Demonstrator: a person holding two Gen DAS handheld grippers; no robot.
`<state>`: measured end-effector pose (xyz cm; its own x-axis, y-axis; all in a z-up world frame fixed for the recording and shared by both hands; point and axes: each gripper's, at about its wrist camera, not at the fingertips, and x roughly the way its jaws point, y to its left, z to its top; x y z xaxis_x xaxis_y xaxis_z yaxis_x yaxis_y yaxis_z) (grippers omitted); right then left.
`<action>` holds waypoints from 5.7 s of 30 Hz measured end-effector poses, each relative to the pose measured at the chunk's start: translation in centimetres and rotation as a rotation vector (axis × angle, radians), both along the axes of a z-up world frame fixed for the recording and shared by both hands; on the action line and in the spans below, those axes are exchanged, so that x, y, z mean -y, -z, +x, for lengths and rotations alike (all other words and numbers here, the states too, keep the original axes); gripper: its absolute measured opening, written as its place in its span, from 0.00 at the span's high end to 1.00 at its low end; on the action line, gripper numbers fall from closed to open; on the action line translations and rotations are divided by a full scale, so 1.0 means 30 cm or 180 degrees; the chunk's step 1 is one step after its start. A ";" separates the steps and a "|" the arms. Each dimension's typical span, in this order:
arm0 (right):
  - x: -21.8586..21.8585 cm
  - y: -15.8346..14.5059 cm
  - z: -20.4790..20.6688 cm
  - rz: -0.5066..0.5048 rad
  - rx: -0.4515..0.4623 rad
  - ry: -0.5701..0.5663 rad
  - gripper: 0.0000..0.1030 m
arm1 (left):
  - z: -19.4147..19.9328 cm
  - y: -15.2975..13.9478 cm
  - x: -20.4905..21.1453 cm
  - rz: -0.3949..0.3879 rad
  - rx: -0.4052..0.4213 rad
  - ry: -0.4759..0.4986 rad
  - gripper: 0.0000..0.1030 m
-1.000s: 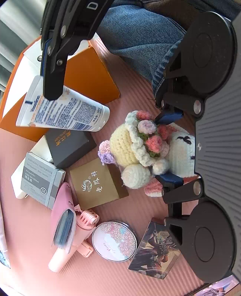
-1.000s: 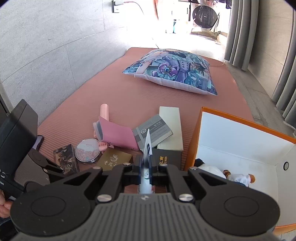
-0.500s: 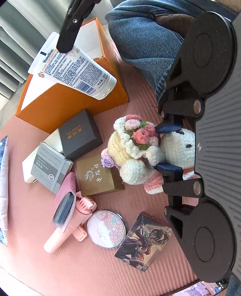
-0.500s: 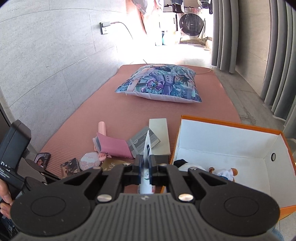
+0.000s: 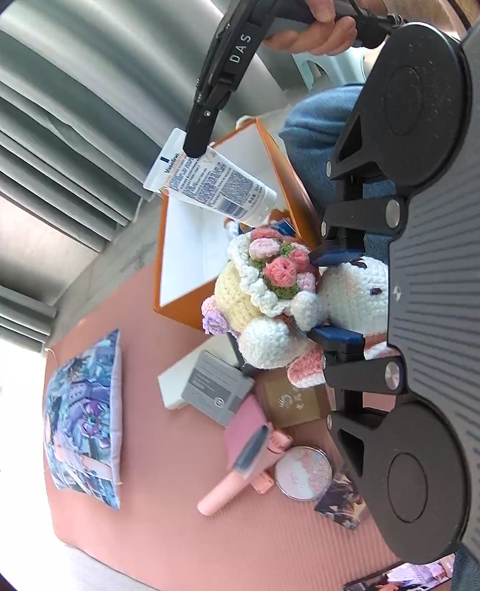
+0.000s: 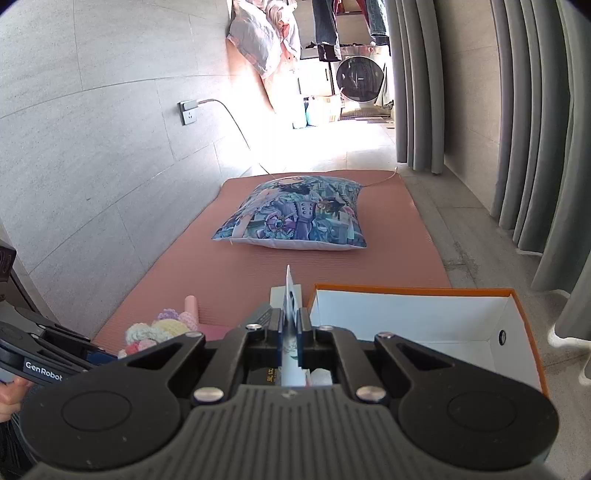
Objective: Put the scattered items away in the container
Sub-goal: 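Lift the bunny and the tube and carry both over the orange box, then lower the bunny and tube into the box and open both tools, then withdraw both tools toward the small boxes left on the mat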
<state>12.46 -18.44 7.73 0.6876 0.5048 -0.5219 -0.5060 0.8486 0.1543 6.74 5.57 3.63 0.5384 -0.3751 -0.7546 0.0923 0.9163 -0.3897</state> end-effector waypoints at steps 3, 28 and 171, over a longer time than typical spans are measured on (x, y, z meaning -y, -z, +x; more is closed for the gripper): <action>0.055 -0.040 0.017 -0.0010 0.0052 0.0087 0.93 | 0.062 -0.054 0.037 -0.0117 0.0137 0.0081 0.62; 0.442 0.193 0.240 -0.0160 -0.0437 0.1052 0.93 | 0.601 0.261 0.634 -0.0515 -0.0487 0.0449 0.62; -0.624 0.453 0.153 -0.1709 -0.0222 -0.0784 0.50 | 0.156 0.358 -0.256 0.0427 -0.0414 -0.1247 0.43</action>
<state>17.04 0.29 -5.86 0.5386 0.2979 -0.7881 -0.7019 0.6760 -0.2242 11.43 13.25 -7.10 0.5177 -0.0555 -0.8537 -0.3145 0.9157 -0.2503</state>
